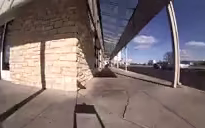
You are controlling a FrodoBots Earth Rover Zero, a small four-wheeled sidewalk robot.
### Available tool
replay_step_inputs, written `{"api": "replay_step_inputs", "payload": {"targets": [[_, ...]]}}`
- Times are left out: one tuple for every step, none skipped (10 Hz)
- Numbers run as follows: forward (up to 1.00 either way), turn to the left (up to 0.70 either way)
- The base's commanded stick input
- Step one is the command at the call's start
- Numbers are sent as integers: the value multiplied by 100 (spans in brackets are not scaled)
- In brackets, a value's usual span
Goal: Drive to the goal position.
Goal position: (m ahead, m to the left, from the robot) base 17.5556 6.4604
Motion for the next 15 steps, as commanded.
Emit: {"api": "replay_step_inputs", "payload": {"targets": [[85, -27], [85, -27], [85, -27], [85, -27], [85, -27], [85, -27], [85, 0], [85, 0], [85, 0], [85, 0], [85, 0], [85, 0], [85, 0], [85, 0], [85, 15]]}}
